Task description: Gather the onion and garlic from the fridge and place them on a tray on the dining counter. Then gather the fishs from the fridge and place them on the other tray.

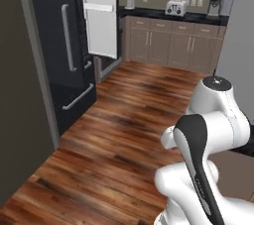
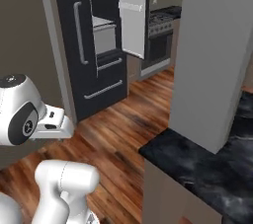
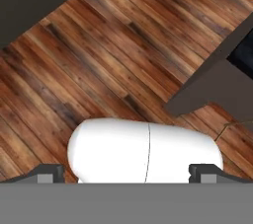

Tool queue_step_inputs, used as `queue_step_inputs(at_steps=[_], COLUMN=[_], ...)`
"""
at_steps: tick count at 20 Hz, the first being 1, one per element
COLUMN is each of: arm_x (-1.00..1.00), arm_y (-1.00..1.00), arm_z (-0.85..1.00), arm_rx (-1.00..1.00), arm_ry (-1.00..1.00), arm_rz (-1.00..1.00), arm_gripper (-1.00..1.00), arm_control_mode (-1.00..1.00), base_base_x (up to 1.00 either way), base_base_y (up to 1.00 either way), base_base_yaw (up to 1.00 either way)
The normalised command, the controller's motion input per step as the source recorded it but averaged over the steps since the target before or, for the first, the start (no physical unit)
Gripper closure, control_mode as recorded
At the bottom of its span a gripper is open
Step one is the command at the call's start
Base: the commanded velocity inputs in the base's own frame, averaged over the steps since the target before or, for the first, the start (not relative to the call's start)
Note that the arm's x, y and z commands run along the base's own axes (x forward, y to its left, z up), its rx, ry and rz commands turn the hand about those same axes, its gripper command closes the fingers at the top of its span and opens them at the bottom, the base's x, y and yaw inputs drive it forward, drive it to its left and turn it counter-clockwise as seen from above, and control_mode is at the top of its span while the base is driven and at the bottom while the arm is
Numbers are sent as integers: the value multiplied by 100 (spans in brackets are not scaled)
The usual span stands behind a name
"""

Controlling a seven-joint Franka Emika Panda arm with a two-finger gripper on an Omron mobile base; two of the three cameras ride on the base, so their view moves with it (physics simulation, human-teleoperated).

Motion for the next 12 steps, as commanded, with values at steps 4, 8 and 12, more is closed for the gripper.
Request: queue_step_inputs(at_steps=[4, 8, 12], arm_x=[0, 0, 0], arm_y=[0, 0, 0], arm_z=[0, 0, 0], arm_rx=[0, 0, 0], arm_ry=[0, 0, 0], arm_rz=[0, 0, 0], arm_gripper=[-100, -100, -100], arm_control_mode=[100, 100, 100], base_base_x=[72, 73, 72], base_base_y=[36, 32, 22], base_base_yaw=[-27, -28, -28])
